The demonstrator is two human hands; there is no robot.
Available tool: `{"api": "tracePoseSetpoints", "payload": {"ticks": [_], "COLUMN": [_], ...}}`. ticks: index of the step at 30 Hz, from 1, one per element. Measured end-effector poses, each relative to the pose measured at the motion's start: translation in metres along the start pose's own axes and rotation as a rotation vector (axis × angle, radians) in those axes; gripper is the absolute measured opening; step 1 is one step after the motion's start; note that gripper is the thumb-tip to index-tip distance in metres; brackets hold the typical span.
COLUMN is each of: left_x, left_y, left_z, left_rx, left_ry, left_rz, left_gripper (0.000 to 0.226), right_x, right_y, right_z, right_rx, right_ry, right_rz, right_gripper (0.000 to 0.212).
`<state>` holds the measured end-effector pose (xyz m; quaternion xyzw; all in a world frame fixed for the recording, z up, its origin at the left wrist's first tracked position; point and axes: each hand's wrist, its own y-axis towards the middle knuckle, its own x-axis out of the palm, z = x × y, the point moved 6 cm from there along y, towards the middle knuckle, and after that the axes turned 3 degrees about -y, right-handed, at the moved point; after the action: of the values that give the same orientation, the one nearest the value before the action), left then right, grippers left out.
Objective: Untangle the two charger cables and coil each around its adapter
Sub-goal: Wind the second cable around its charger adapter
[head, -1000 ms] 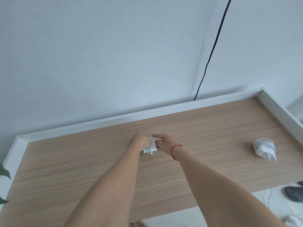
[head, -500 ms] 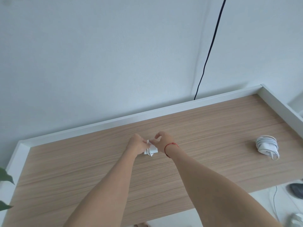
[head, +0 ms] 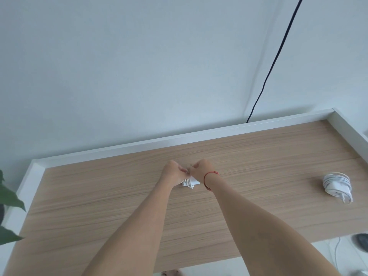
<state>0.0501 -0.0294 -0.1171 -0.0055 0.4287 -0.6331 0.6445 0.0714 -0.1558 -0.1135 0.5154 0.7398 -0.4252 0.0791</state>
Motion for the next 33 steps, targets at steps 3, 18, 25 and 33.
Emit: {"api": "tracePoseSetpoints", "payload": {"ticks": [3,18,25,33], "left_x": [-0.002,0.002,0.005,0.002], "left_y": [-0.001,-0.014,-0.018,-0.019], "left_z": [0.001,0.006,0.013,0.001], "left_rx": [-0.012,0.028,0.085,0.035], "left_ry": [-0.031,-0.031,0.016,-0.197], "left_rz": [0.003,-0.017,0.05,0.01], "left_gripper": [0.029,0.036,0.024,0.032], "right_x": [-0.006,-0.007,-0.014,-0.016], "right_y": [0.004,0.006,0.006,0.003], "right_z": [0.002,0.013,0.004,-0.009], "right_rx": [-0.023,-0.044,-0.113,-0.227], "right_ry": [-0.017,0.177,0.068,-0.106], "right_rz": [0.016,0.078,-0.002,-0.028], "right_gripper": [0.047,0.024,0.022,0.022]}}
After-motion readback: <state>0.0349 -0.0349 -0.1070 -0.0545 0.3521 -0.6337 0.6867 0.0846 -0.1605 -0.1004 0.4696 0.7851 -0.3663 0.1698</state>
